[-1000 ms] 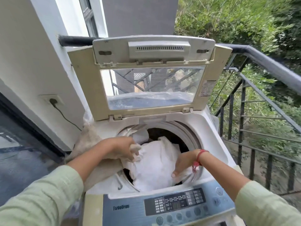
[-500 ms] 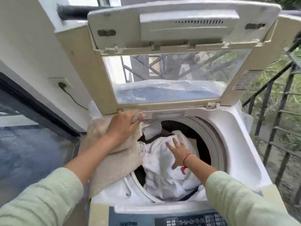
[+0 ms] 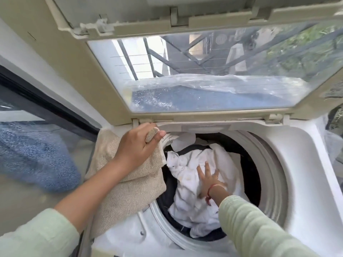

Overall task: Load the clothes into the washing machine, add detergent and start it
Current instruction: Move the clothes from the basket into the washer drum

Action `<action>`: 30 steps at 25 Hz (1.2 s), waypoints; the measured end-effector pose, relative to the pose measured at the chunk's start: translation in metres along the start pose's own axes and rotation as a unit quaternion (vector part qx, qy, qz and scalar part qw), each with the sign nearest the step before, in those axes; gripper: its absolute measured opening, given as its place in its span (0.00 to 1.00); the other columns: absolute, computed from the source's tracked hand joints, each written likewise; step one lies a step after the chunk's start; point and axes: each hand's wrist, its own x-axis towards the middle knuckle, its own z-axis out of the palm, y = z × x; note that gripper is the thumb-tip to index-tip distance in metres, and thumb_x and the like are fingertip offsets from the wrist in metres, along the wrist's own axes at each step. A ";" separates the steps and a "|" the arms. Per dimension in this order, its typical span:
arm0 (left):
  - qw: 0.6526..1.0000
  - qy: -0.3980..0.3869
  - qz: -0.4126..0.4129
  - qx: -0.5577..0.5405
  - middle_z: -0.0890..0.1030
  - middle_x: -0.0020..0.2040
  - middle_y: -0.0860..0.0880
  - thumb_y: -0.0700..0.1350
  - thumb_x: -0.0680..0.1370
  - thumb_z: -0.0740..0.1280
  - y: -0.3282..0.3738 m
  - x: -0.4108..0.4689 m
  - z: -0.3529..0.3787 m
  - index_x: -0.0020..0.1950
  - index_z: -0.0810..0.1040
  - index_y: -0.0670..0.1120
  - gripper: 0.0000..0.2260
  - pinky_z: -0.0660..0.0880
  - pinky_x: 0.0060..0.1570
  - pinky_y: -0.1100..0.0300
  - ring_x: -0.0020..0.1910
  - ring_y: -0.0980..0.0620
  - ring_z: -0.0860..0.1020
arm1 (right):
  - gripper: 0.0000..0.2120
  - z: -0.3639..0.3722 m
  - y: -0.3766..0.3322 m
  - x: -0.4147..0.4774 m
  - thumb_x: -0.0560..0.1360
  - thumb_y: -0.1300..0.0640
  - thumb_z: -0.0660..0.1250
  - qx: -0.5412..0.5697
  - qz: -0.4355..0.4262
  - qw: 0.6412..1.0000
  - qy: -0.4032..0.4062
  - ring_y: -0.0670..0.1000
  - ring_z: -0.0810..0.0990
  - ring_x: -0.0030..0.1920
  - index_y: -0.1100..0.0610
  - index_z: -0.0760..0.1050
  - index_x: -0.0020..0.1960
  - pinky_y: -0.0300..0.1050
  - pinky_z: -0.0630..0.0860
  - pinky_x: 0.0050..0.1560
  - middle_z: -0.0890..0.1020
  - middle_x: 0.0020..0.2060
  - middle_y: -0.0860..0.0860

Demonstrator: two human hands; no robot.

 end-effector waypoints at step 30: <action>0.945 0.210 0.158 -0.192 0.72 0.27 0.57 0.51 0.78 0.64 0.146 0.014 -0.156 0.42 0.78 0.48 0.09 0.63 0.28 0.65 0.26 0.61 0.70 | 0.06 -0.210 0.071 -0.346 0.73 0.60 0.68 0.217 -0.045 0.557 0.800 0.52 0.74 0.29 0.60 0.79 0.39 0.40 0.60 0.29 0.79 0.29 0.53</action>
